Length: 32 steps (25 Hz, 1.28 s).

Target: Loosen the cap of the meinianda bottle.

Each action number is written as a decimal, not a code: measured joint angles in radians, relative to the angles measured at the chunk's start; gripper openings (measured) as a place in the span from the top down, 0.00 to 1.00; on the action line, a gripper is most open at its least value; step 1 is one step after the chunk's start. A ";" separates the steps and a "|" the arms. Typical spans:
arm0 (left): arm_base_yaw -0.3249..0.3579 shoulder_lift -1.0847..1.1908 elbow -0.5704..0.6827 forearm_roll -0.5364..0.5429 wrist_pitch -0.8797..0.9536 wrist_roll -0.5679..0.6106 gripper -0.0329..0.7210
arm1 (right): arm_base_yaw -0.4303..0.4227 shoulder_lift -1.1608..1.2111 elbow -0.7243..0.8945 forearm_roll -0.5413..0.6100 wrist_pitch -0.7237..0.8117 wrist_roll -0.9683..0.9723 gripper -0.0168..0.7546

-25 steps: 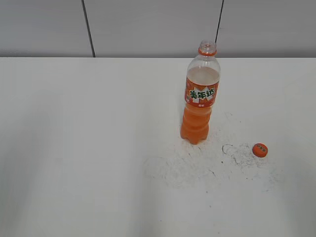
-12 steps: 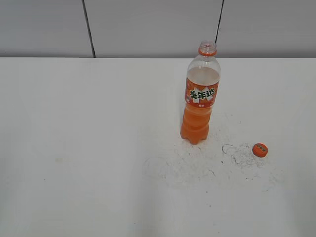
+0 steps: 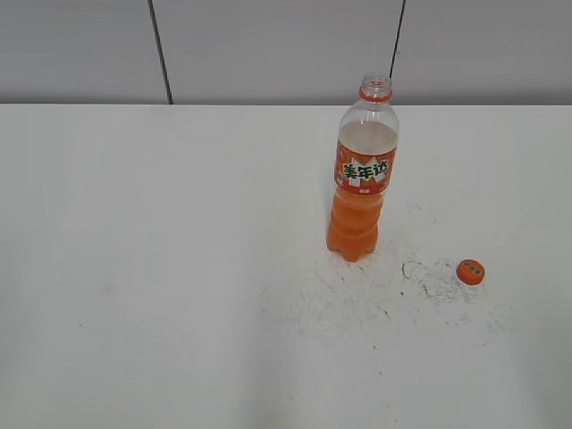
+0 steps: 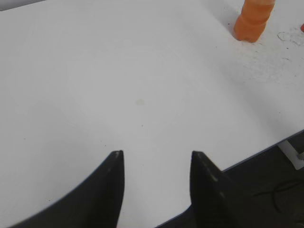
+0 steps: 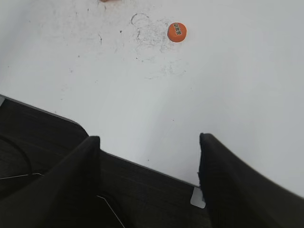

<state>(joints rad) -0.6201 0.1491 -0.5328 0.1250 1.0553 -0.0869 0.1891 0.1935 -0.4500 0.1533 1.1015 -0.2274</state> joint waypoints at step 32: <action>0.467 -0.123 0.000 0.002 -0.001 0.001 0.48 | -0.192 -0.200 0.003 0.003 -0.005 0.000 0.36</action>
<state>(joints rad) -0.1532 0.0266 -0.5328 0.1268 1.0541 -0.0861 -0.0028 -0.0068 -0.4473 0.1559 1.0968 -0.2274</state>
